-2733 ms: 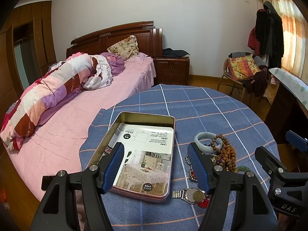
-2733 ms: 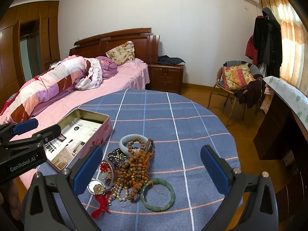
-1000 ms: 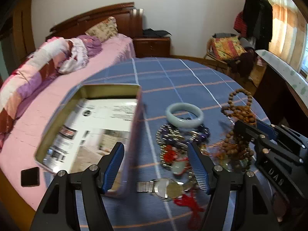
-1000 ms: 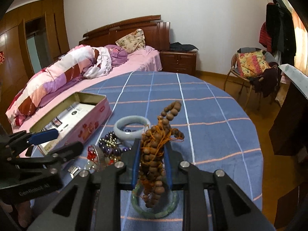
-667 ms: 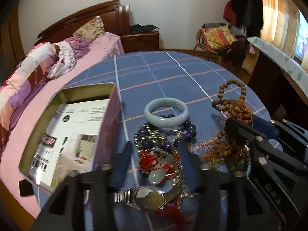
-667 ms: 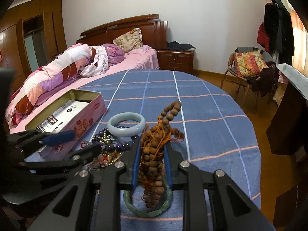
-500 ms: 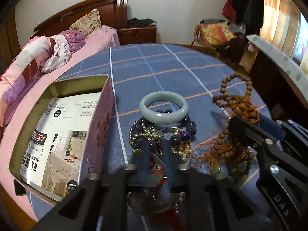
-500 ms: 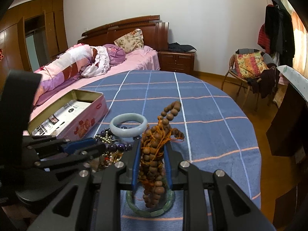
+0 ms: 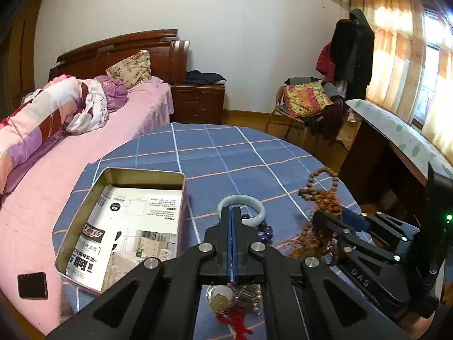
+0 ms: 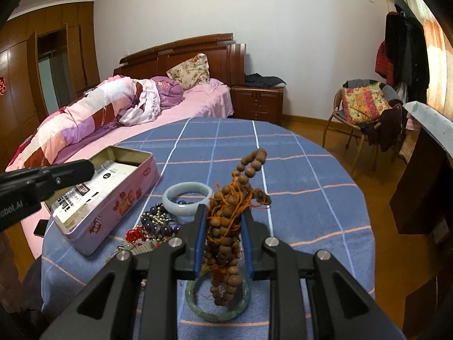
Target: Organize jewelry
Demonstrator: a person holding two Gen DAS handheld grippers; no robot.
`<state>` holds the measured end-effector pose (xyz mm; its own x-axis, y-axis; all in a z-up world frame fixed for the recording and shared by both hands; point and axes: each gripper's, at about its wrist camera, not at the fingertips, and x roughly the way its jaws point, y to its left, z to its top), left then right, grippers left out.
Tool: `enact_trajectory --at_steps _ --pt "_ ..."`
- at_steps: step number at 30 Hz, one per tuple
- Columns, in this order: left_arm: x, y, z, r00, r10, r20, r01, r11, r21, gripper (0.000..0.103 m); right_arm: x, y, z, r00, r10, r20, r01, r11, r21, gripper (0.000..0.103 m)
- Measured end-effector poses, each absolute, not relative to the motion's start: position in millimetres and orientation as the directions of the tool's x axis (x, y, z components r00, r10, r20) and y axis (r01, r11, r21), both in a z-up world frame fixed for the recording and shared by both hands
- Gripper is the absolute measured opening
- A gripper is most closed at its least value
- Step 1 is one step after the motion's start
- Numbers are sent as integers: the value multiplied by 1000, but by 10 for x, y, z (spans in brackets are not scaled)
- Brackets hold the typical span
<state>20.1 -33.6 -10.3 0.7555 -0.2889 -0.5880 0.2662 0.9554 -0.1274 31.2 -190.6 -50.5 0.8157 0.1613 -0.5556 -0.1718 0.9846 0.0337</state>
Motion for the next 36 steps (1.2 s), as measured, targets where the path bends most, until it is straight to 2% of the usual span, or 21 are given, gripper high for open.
enact_trajectory --at_steps 2,4,5,6,8,9,16,20,22,29,31,32,33,36 --pt "229 -324 -175 742 -277 -610 259 959 -120 0 314 -1903 -511 814 163 -558 -174 984 33 25" --pt "267 -366 -276 712 -252 -656 254 963 -95 7 318 -1896 -515 810 162 -564 -176 984 30 25" --pt "284 -388 -332 688 -247 -682 259 962 -87 24 317 -1896 -517 809 161 -565 -176 984 29 25" --pt "285 -401 -380 675 -237 -698 258 963 -78 47 316 -1899 -512 808 161 -567 -176 984 28 25" --pt "218 -397 -425 699 -194 -689 233 972 -38 68 305 -1902 -520 808 161 -567 -176 984 27 25" --pt "174 -402 -446 712 -172 -680 229 974 -7 71 306 -1902 -521 806 161 -569 -177 984 26 25" --pt "46 -447 -657 713 -82 -697 245 960 138 71 164 -1832 -615 779 141 -611 -177 984 1 25" --pt "-68 -466 -667 716 -110 -689 276 952 134 71 -106 -1839 -581 789 143 -598 -187 982 -12 25" --pt "-89 -524 -673 713 -129 -689 307 941 141 71 -176 -1836 -578 793 137 -594 -189 982 -26 16" --pt "-5 -691 -868 634 -155 -757 374 919 125 71 -51 -1817 -704 766 141 -628 -191 982 -12 16" --pt "33 -651 -875 627 -165 -761 365 926 100 58 -15 -1898 -705 767 141 -626 -172 985 10 19" --pt "53 -634 -885 617 -173 -768 366 927 85 36 -31 -1929 -720 769 136 -625 -163 987 14 26" --pt "80 -622 -902 597 -193 -779 376 925 59 19 -6 -1979 -723 768 134 -626 -152 988 26 35" --pt "113 -590 -920 565 -232 -792 387 922 6 16 11 -2081 -729 770 128 -625 -121 991 53 52"
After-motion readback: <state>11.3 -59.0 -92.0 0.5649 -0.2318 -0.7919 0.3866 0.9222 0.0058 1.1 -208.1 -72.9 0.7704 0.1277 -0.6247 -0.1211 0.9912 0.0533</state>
